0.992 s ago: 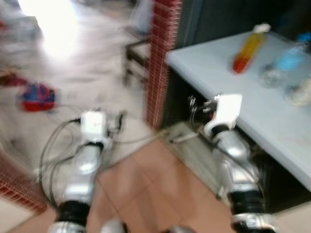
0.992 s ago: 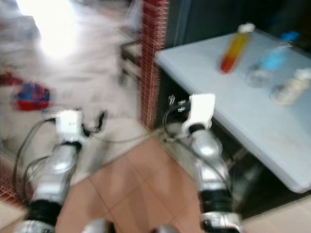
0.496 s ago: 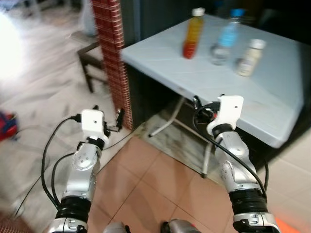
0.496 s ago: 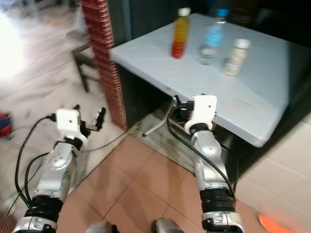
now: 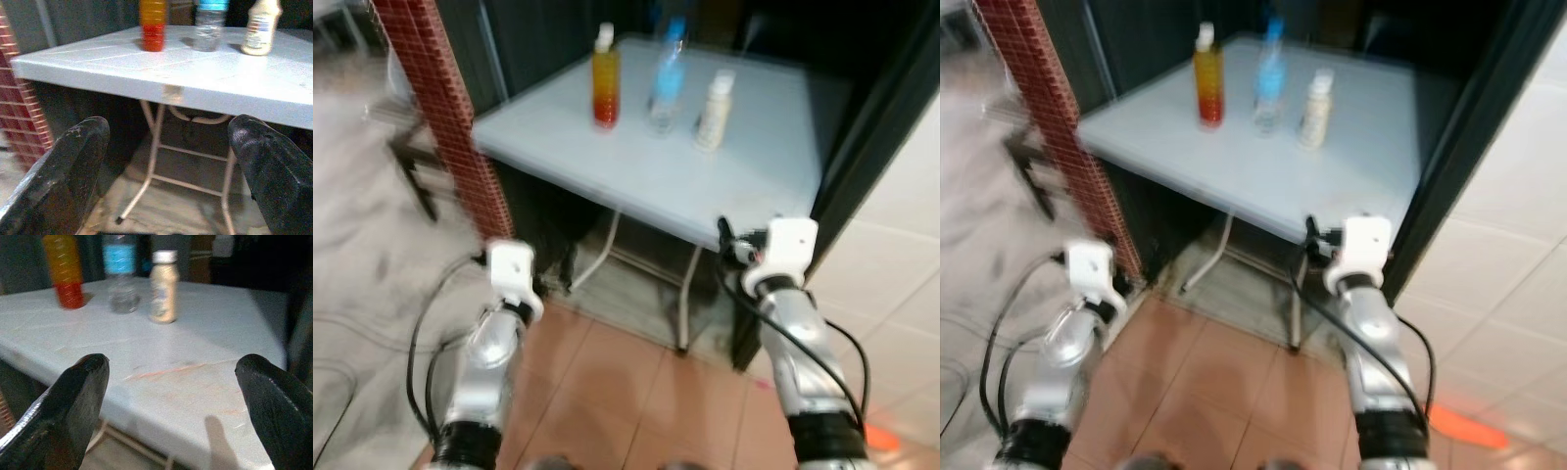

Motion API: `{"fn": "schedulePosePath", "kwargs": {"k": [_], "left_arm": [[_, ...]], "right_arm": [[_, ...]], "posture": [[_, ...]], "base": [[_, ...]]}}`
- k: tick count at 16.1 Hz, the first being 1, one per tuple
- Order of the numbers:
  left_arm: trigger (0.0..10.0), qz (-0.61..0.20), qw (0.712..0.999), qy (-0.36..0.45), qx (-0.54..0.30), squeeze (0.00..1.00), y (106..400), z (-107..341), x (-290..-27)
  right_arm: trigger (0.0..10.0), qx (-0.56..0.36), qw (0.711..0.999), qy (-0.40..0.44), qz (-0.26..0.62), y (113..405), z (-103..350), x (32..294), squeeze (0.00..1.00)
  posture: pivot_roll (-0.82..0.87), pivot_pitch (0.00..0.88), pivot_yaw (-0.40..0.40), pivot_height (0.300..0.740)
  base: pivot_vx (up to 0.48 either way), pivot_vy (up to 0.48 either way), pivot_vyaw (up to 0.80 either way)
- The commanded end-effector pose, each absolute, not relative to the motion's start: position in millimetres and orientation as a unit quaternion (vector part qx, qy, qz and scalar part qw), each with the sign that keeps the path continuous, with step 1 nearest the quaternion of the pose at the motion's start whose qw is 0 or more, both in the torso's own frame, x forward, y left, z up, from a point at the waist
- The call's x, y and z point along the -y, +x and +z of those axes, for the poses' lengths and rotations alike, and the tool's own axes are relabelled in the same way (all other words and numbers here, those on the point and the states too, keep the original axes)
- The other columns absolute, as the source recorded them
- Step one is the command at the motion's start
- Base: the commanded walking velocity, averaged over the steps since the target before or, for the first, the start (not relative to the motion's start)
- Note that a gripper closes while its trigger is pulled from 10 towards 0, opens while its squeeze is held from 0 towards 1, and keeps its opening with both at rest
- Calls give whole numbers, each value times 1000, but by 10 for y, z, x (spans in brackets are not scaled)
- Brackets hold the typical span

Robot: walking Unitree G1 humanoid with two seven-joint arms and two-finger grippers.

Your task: Restocking fridge

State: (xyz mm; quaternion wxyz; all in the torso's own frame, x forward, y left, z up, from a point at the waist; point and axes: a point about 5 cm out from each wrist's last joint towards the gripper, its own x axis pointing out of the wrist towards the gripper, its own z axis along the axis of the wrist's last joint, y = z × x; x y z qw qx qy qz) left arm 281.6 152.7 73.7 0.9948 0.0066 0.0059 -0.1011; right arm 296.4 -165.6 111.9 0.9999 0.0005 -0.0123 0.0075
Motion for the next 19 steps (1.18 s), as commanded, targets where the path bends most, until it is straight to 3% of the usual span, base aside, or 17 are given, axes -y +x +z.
{"fn": "schedulePosePath", "kwargs": {"k": [1,7,11,19], "left_arm": [[10000,-86,996,16,-2,0,2802,777,-1656],[10000,-82,996,8,-21,0,2716,752,-1714],[10000,-92,995,5,-26,0,2713,746,-1676],[10000,-112,993,4,-20,0,2669,786,-1625]], "right_arm": [[10000,18,1000,5,16,2968,1145,1568,0],[10000,28,999,13,21,2920,1202,1508,0],[10000,28,1000,5,12,2912,1209,1547,0],[10000,29,1000,-2,13,2905,1215,1529,0]], "posture": [[4,26,28,740],[9,63,27,740],[-2,70,36,740],[4,82,35,740]], "base": [[368,0,-800],[426,0,0],[341,334,0],[0,476,-72]]}}
